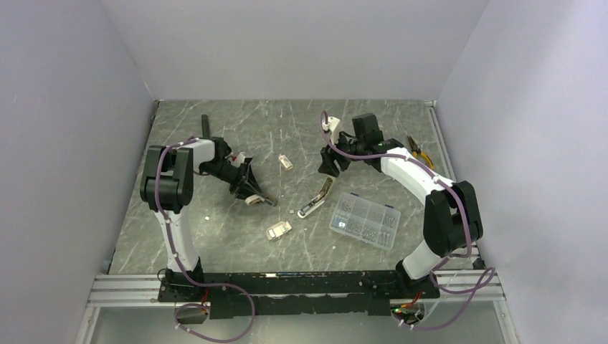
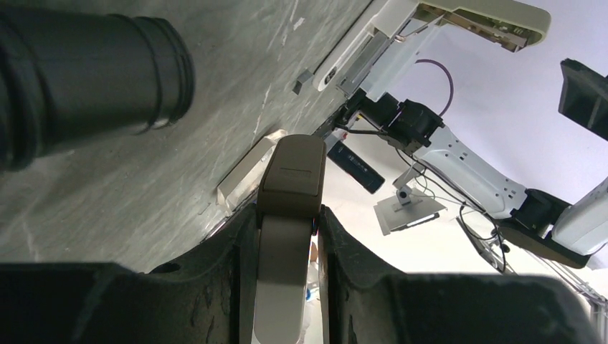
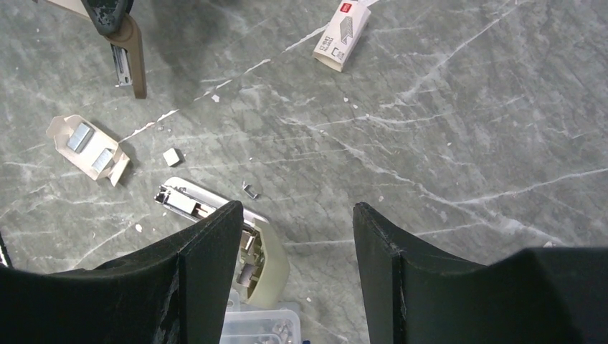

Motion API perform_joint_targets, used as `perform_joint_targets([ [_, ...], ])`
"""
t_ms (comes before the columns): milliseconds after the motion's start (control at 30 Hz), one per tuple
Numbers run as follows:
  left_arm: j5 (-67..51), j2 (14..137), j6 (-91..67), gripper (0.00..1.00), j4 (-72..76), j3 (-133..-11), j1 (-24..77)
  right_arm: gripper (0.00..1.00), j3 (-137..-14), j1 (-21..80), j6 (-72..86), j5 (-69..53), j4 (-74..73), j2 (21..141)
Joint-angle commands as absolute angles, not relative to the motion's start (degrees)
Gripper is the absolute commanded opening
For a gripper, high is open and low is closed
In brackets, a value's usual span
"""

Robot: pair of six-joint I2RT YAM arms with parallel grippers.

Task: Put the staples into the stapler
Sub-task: Place the stapler at the center of the board.

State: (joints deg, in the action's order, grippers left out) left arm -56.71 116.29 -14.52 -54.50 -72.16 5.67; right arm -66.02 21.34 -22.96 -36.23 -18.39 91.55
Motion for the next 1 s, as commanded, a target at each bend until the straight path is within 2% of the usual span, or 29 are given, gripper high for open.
perform_joint_targets([
  [0,-55.7,118.6,-15.3,0.23,-55.7,-73.0,5.7,0.61,-67.5,21.2,-23.8,-36.5,-16.8,91.1],
  [133,-54.9,120.7,-15.3,0.34,-56.2,-73.5,5.7,0.61,-67.2,21.2,-23.7,-36.0,-16.6,91.3],
  [233,-54.9,122.0,-15.1,0.35,-56.7,-74.1,5.7,0.61,-67.2,21.2,-23.6,-35.9,-16.6,91.8],
  [333,-54.5,122.5,-14.8,0.46,-57.2,-74.7,5.7,0.61,-67.7,21.2,-23.5,-36.0,-17.0,92.3],
  [500,-54.7,124.0,-14.4,0.58,-57.8,-75.7,5.4,0.61,-68.0,21.2,-23.5,-36.1,-17.1,93.0],
  [767,-54.9,123.3,-12.1,0.62,-59.7,-78.2,4.6,0.61,-67.9,21.2,-23.8,-36.3,-17.3,93.6],
  [967,-53.0,117.3,-8.0,0.65,-60.5,-78.8,4.5,0.61,-67.5,21.2,-24.1,-36.6,-17.0,91.7],
])
